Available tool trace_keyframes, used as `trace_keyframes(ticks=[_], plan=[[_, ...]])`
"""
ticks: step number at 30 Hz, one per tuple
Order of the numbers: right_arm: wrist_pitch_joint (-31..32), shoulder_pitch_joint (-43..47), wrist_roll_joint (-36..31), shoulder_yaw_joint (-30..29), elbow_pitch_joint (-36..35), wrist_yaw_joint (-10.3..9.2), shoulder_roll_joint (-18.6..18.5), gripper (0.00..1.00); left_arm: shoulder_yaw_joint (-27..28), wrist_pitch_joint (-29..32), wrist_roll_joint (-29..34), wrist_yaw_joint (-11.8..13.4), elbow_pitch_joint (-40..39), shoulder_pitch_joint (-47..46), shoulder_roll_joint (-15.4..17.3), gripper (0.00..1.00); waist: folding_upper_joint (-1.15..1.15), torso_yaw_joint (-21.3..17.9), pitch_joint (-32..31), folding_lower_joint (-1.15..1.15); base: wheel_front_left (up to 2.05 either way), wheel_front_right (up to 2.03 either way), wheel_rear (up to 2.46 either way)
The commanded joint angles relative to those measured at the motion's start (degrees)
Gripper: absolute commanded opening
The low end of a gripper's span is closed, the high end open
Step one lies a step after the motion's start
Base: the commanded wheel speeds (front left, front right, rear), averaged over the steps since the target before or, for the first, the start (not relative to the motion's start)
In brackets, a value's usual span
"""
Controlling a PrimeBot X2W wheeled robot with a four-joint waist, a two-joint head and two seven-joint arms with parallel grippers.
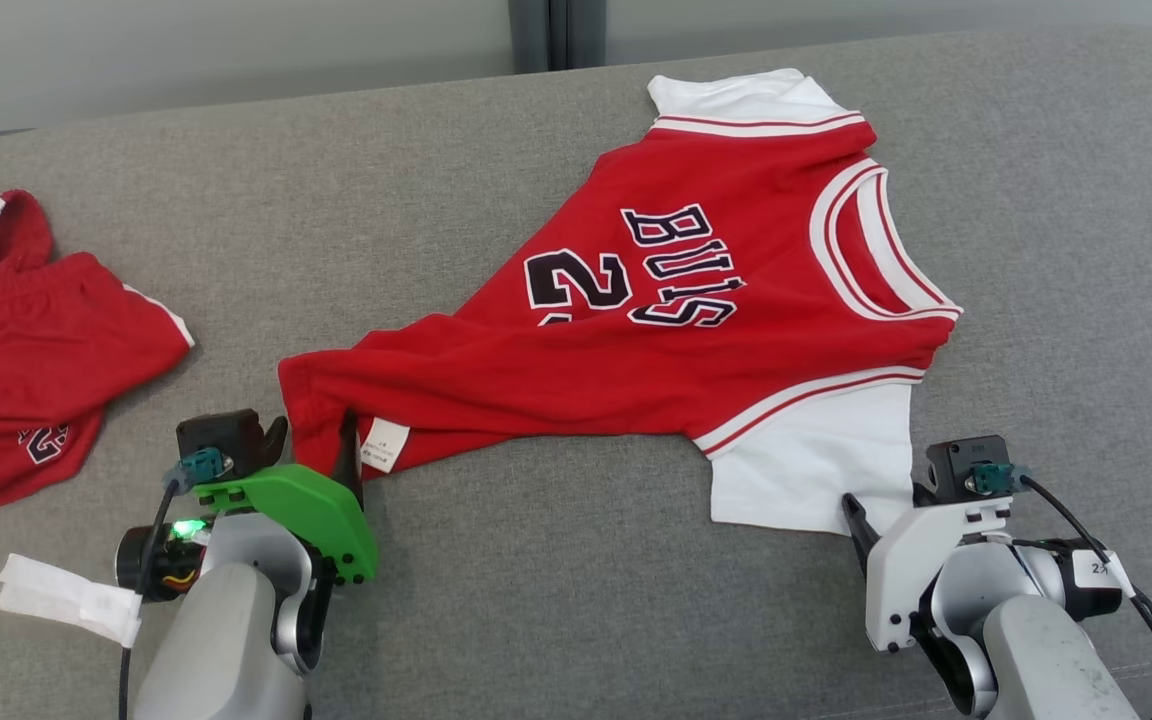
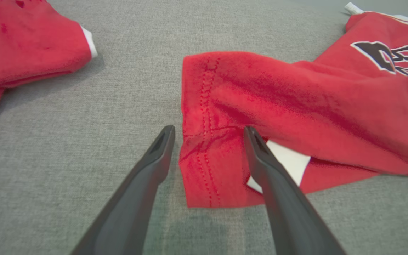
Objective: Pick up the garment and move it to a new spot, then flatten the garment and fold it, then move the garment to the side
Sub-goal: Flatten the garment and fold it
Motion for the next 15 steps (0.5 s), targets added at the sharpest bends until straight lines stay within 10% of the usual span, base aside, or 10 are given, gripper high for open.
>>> trace_keyframes(ticks=[1,4,5,7,8,15], plan=[[0.7,0.4,0.3,1.0,1.4,0.23,0.4,1.00,0.1,0.1,0.0,-0.2,0.3,-1.3,0.8,1.00,0.00,-0.1,0.2,0.00,0.00,0.00,0.00],[1.5,0.4,0.6,1.4,1.6,0.24,0.5,1.00,0.1,0.5,-0.3,-0.4,1.0,-2.1,1.0,0.90,0.00,-0.1,0.5,0.00,0.00,0.00,0.00],[2.1,0.5,0.6,1.5,1.7,0.24,0.5,0.92,-0.1,0.7,-0.4,-0.6,1.3,-2.3,1.2,0.42,0.00,-0.2,0.5,0.00,0.00,0.00,0.00],[2.9,0.6,0.9,1.6,1.8,0.23,0.5,0.39,-0.1,0.6,-0.5,-0.7,1.5,-2.5,1.4,0.00,0.00,-0.2,0.7,0.00,0.00,0.00,0.00],[3.4,0.9,0.9,1.6,1.9,0.21,0.4,0.00,-0.1,0.9,-0.7,-0.8,1.7,-2.5,1.5,0.00,0.00,-0.1,0.7,0.00,0.00,0.00,0.00],[1.6,1.1,2.9,-1.0,-2.2,0.08,0.2,0.00,0.2,-0.4,-2.1,-1.2,0.2,-1.9,1.0,0.00,0.00,0.2,0.4,0.00,0.00,0.00,0.00]])
